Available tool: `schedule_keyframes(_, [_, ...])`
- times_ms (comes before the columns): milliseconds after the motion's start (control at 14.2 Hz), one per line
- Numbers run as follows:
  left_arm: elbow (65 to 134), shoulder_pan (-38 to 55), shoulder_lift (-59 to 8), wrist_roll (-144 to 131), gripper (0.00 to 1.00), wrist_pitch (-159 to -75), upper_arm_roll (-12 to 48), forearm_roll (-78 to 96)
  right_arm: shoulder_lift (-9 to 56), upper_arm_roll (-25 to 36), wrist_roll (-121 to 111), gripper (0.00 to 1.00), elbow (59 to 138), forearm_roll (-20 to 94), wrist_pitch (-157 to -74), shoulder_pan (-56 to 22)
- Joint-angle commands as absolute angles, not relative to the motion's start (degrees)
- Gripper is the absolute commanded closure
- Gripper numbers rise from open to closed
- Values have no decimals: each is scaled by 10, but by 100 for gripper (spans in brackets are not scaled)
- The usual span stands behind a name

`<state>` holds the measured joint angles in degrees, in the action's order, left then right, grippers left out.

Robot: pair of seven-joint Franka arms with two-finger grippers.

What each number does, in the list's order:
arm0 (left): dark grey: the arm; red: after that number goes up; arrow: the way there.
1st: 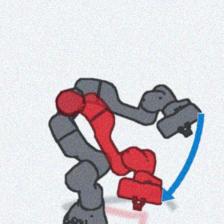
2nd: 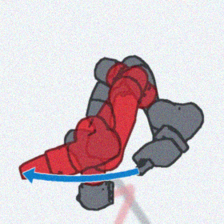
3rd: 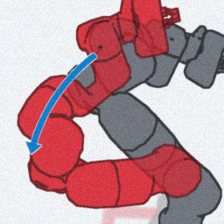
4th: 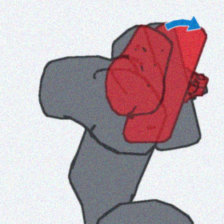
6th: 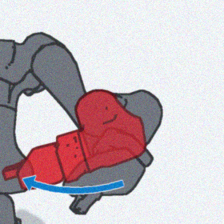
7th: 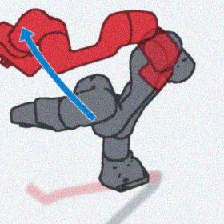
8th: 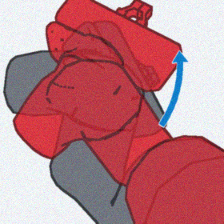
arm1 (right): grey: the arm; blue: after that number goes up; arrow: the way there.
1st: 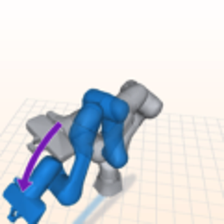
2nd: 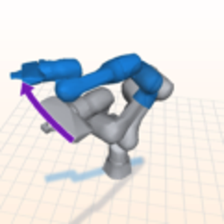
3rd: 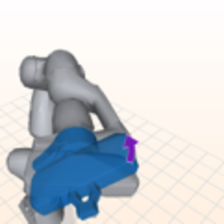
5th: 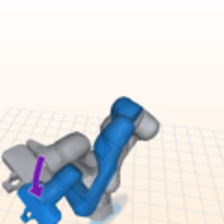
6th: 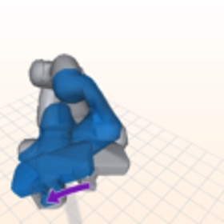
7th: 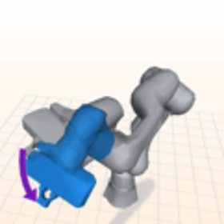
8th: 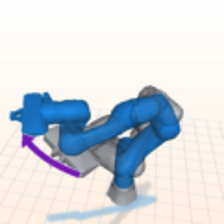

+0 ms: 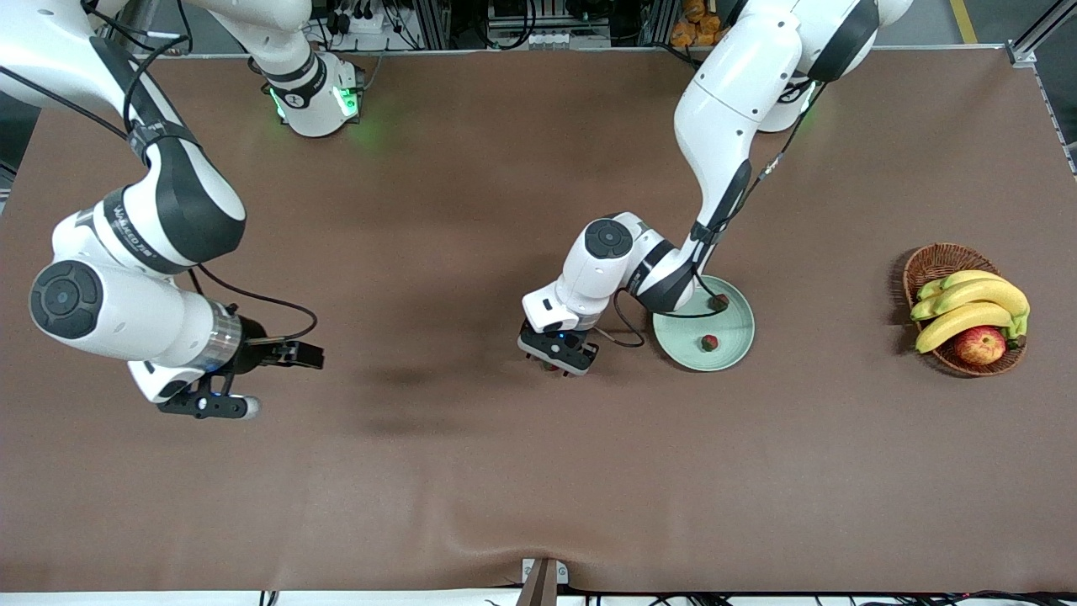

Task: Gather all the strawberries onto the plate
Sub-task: 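Grasp the third strawberry with the left gripper while the right arm returns to rest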

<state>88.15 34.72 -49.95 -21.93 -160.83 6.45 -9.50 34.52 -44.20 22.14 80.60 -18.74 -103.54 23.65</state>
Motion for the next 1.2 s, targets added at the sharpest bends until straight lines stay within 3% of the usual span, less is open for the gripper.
schedule_keyframes(0, [876,350,-504,-217,29,-1616,61,-113,281,-320,114,0,801,-134,-1016,177])
schedule_keyframes(211, [882,350,-505,-218,39,-1616,61,-114,220,-125,-19,0,801,-29,-1001,81])
schedule_keyframes(352, [888,350,-505,-218,40,-1616,61,-117,189,-25,-93,0,803,19,-977,38])
schedule_keyframes(423, [889,350,-505,-217,48,-1616,61,-117,172,14,-111,0,806,25,-959,14])
schedule_keyframes(493, [891,352,-505,-220,64,-1616,61,-117,151,47,-114,0,808,25,-941,-8])
schedule_keyframes(634, [891,352,-502,-221,91,-1615,61,-117,115,77,-115,0,812,25,-907,-29])
schedule_keyframes(705, [891,349,-499,-221,99,-1615,61,-117,98,78,-115,0,820,25,-898,-27])
schedule_keyframes(916, [904,337,-482,-219,99,-1611,61,-118,69,77,-115,0,823,25,-861,-16])
schedule_keyframes(1127, [967,297,-439,-199,98,-1610,62,-118,29,74,-115,0,864,29,-854,1])
